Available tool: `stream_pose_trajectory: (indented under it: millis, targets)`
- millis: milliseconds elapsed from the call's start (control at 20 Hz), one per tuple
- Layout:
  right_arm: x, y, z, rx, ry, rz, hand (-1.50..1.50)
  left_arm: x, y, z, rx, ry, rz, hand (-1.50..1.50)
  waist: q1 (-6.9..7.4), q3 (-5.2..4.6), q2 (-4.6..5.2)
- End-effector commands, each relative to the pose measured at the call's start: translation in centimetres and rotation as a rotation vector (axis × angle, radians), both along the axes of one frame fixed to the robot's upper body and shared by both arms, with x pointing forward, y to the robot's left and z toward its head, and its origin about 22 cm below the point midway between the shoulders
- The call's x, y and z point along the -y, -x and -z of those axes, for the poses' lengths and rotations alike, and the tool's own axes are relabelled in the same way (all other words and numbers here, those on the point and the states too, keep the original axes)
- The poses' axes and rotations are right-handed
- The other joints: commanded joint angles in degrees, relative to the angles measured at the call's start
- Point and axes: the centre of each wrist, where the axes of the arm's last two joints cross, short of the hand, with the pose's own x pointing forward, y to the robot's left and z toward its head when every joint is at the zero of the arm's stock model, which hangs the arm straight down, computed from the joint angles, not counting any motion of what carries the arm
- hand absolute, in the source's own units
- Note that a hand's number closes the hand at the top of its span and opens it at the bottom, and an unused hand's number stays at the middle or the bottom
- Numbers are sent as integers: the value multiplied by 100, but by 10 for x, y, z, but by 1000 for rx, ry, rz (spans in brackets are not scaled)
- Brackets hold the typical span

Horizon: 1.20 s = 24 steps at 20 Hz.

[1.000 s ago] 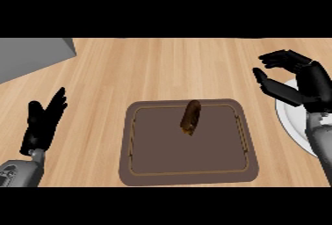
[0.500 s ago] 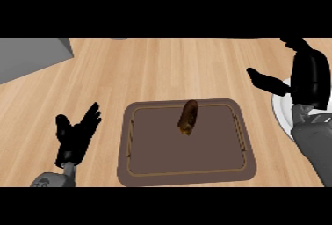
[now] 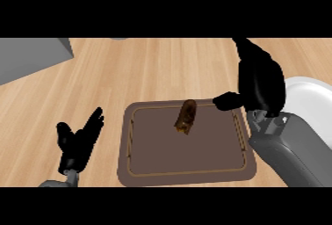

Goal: Pick the sweet potato from the tray and place it in the plate

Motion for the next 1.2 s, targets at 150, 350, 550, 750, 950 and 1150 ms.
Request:
stream_pose_trajectory:
  millis: [150, 350, 550, 750, 950, 1150]
  targets:
    - [-69, -2, -14, -325, 169, 52, -150, 11, 1, 8, -5, -4, 16, 0, 21, -4, 39]
    - [-84, -13, 6, -416, 235, 112, -150, 7, 3, 13, -20, 0, 1, 0, 1, 1, 46]
    - [-111, -8, 20, -453, 232, 117, -150, 15, 8, 7, -17, 12, 14, 0, 4, 11, 32]
    - [-111, -26, 41, -493, 277, 167, -150, 6, 5, 3, -11, 14, 12, 0, 32, 12, 52]
    - [-116, -21, 74, -560, 275, 201, -150, 1, 1, 5, -12, 18, -6, 0, 40, 11, 61]
    - [-119, -31, 71, -590, 209, 200, -150, 14, 7, 3, 0, 9, 27, 0, 105, 15, 67]
